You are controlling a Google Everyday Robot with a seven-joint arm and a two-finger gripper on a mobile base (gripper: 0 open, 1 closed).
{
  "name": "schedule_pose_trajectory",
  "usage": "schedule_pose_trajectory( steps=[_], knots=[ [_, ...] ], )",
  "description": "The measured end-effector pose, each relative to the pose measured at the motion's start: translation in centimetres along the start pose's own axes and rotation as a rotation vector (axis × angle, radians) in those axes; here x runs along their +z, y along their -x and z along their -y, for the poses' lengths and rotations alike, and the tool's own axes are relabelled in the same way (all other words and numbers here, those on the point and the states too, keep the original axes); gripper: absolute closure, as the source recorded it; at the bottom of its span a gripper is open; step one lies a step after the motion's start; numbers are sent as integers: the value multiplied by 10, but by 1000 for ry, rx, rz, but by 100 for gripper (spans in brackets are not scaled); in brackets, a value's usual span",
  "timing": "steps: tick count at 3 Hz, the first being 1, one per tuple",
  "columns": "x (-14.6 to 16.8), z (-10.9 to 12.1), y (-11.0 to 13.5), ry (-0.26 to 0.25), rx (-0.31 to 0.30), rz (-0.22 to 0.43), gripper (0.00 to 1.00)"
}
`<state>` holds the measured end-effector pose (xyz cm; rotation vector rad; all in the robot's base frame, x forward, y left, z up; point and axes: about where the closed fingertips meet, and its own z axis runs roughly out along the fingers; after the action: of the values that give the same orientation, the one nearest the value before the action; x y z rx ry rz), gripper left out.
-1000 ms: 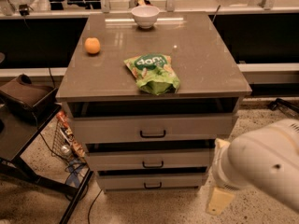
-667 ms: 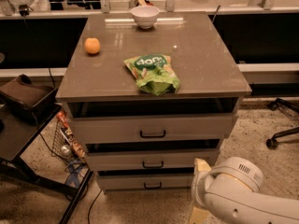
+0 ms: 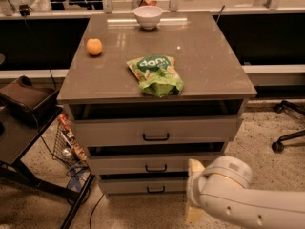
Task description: Open middle drawer
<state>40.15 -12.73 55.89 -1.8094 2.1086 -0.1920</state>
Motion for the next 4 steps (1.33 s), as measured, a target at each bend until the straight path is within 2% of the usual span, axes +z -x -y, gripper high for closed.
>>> schedule_pose_trajectory(
  steps=[1,2,3,4],
  knots=[
    [41,11,26,3,-75,70,0],
    [76,19,40,-6,-120,122,0],
    [122,27,51,-20,-161,108,0],
    [160,23,47,-29,-195,41,0]
  ],
)
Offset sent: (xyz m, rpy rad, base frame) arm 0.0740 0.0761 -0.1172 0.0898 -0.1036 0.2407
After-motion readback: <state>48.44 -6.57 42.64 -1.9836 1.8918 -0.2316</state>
